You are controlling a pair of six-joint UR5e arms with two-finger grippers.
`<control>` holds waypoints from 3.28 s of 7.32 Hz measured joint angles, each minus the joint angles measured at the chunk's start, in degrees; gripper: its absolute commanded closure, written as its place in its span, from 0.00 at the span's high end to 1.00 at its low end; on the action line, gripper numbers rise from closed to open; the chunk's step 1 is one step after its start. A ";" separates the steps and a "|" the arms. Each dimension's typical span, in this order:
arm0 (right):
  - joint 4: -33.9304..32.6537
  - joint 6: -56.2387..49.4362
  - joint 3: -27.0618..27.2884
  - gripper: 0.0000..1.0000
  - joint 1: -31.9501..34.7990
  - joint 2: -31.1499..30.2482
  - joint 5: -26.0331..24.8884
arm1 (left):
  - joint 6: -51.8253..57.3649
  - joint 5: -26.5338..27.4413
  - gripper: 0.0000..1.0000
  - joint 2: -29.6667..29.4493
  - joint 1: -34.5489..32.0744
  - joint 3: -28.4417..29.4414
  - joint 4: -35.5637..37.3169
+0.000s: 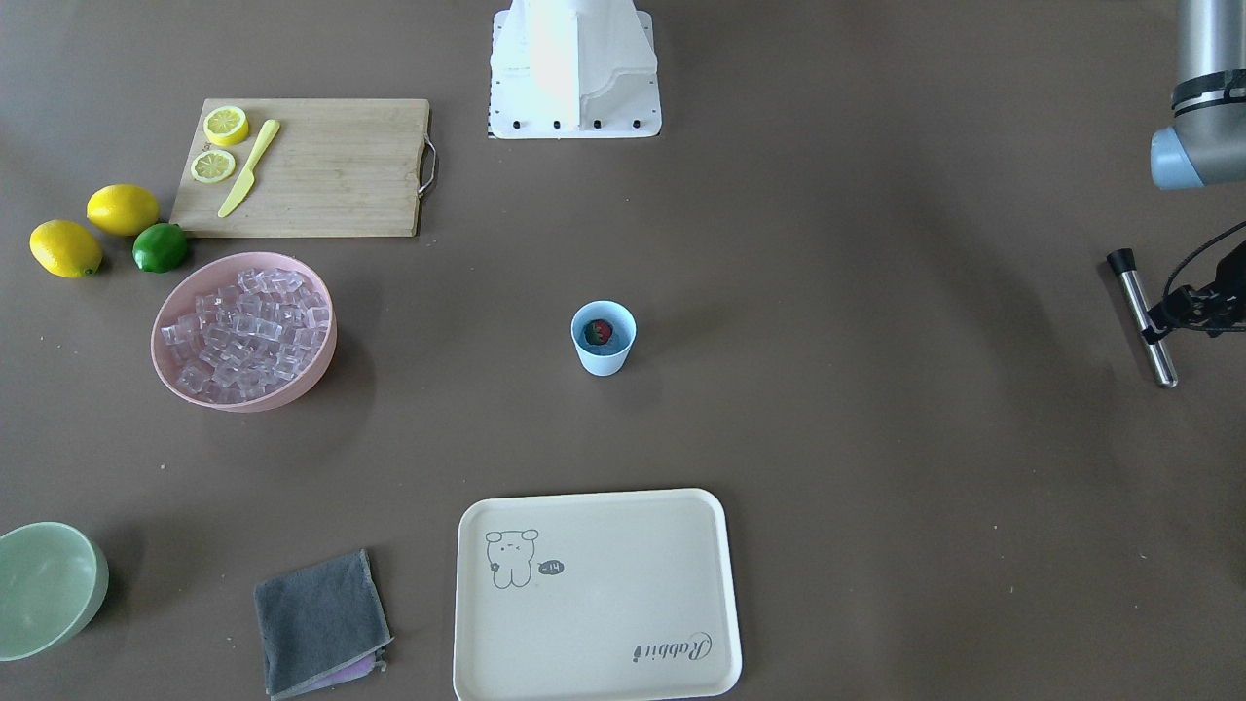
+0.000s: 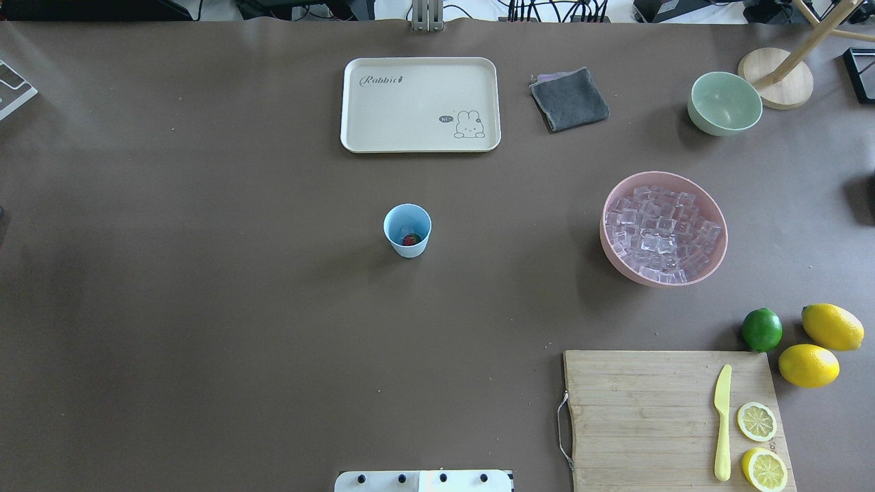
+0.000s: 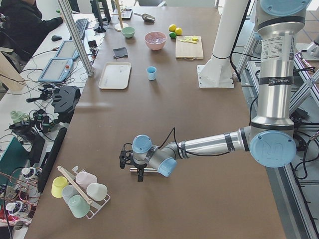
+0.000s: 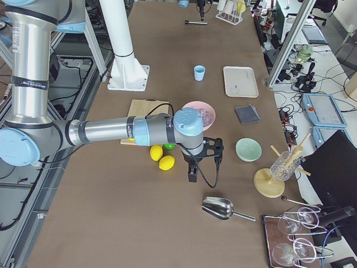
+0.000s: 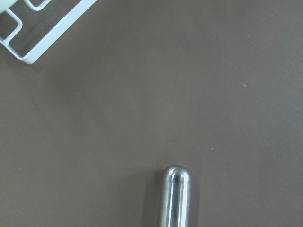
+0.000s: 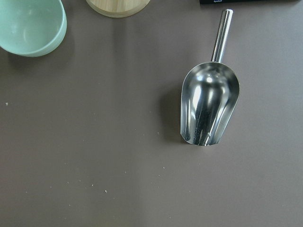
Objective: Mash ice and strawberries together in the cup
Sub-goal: 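Withdraw the left arm and grasp the metal pestle rod, then carry the metal pestle with the left gripper over the light-blue cup, then lower the pestle into the cup and press down on the contents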
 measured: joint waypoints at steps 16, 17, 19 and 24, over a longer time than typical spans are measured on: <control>-0.01 -0.09 0.51 1.00 0.02 0.24 0.42 | -19.99 57.52 0.25 -39.19 29.17 -21.84 14.25; -0.01 -0.09 0.45 1.00 0.02 0.22 0.42 | -22.07 66.35 0.25 -40.71 35.00 -21.96 14.65; -0.01 -0.09 0.35 1.00 0.02 0.26 0.40 | -26.06 79.14 0.25 -41.08 44.31 -21.64 14.54; -0.01 -0.09 -0.04 1.00 -0.01 0.23 0.33 | -30.74 88.84 0.25 -40.44 51.73 -15.89 11.58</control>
